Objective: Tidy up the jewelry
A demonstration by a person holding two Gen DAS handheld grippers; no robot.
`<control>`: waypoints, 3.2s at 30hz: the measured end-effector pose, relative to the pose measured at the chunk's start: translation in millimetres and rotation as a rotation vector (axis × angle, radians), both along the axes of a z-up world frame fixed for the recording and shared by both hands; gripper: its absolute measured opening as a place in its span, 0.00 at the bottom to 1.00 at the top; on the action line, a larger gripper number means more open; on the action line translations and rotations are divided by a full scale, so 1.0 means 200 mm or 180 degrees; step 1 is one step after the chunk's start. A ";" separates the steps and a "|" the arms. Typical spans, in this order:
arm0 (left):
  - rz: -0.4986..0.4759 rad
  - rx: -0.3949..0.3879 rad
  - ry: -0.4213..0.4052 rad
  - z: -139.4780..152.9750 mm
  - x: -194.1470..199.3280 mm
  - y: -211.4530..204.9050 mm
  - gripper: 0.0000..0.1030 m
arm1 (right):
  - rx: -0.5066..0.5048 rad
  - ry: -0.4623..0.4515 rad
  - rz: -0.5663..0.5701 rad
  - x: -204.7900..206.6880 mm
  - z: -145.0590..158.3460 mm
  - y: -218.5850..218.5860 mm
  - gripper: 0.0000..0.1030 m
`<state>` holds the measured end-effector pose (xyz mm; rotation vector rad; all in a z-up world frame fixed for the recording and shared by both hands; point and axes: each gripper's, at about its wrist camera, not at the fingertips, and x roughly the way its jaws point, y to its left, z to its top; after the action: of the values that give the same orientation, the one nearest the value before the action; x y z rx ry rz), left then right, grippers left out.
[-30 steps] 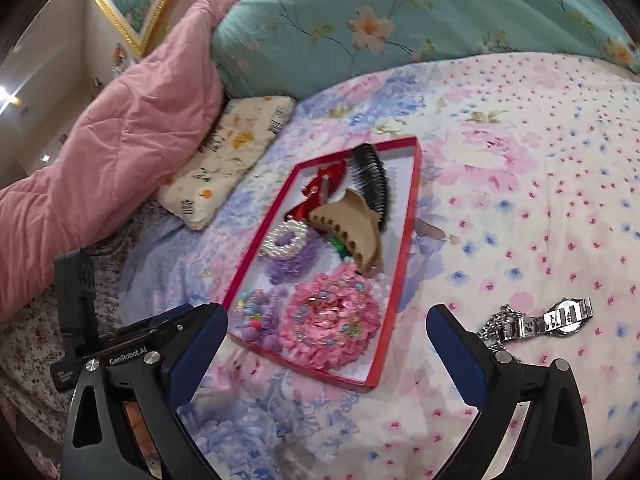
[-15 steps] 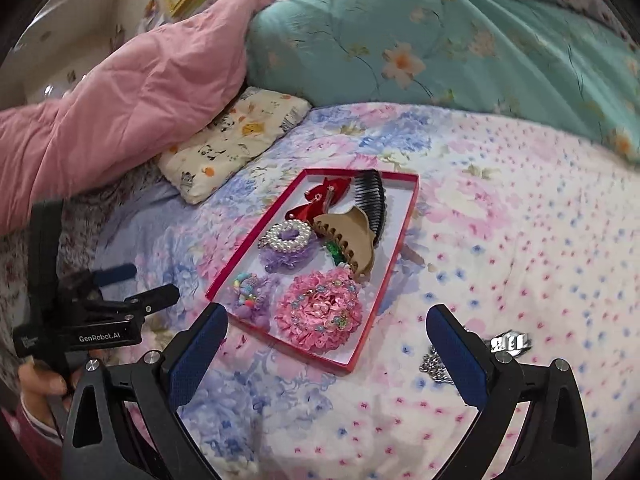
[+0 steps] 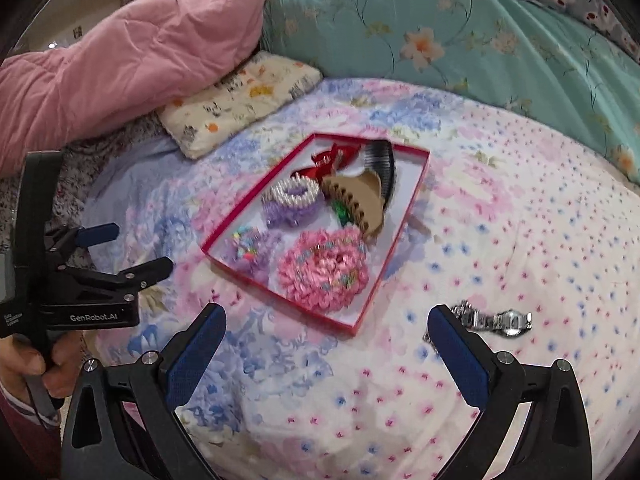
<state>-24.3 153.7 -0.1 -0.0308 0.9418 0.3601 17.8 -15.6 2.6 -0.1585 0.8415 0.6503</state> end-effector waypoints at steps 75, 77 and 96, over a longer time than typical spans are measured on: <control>-0.0002 0.0026 -0.0004 -0.03 0.02 0.00 1.00 | 0.0044 0.0138 -0.0056 0.03 -0.07 0.03 0.99; -0.0008 0.0006 -0.0004 -0.04 0.02 0.00 1.00 | 0.0051 0.0130 -0.0055 0.03 -0.07 0.03 0.99; -0.0017 -0.0004 -0.0006 -0.05 0.02 -0.01 1.00 | 0.0062 0.0129 -0.0063 0.02 -0.06 0.03 0.99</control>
<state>-20.1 152.5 -9.5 -0.0297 0.9400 0.3544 22.2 -8.6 -8.6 -0.1196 0.8743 0.6447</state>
